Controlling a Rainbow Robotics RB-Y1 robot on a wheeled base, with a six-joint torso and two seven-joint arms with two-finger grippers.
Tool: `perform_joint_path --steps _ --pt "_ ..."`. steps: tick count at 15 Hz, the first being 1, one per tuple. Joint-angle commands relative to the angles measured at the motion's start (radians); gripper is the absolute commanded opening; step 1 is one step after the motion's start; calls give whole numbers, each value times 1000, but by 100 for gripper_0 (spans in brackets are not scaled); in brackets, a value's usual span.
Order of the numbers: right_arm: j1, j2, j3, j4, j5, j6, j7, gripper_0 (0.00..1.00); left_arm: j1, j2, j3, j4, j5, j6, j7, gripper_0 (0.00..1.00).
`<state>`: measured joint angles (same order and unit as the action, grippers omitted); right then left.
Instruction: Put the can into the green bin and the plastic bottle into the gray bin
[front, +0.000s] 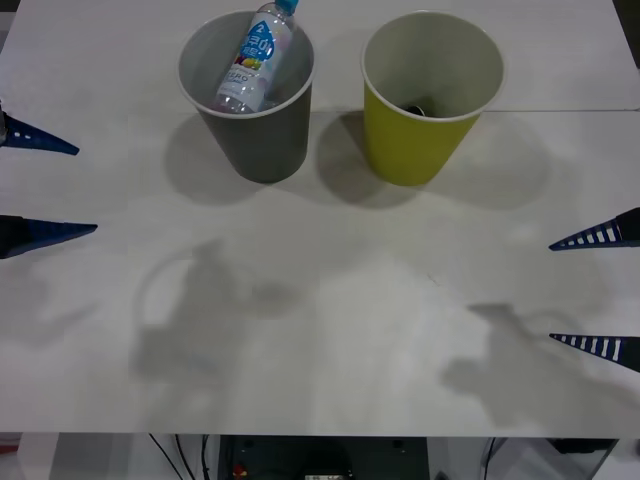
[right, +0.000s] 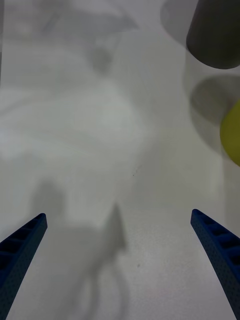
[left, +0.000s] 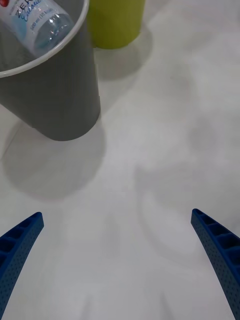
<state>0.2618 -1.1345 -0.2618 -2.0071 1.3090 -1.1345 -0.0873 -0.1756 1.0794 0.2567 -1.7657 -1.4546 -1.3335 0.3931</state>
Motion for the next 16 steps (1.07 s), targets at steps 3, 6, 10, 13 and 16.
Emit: perform_joint_path --steps 3,6,10,13,16 --pt "0 0 0 0 0 0 0 100 122 -93 104 -37 -12 -88 -188 100" --pt "0 0 0 0 0 0 0 100 166 -145 124 -44 -21 -130 -289 100" --pt "0 0 0 0 0 0 0 100 209 -168 125 -47 -20 -168 -378 100" --pt "0 0 0 0 0 0 0 100 231 -168 124 -72 -17 -194 -401 100" --pt "0 0 0 0 0 0 0 100 237 -168 121 -77 -7 -200 -421 100"
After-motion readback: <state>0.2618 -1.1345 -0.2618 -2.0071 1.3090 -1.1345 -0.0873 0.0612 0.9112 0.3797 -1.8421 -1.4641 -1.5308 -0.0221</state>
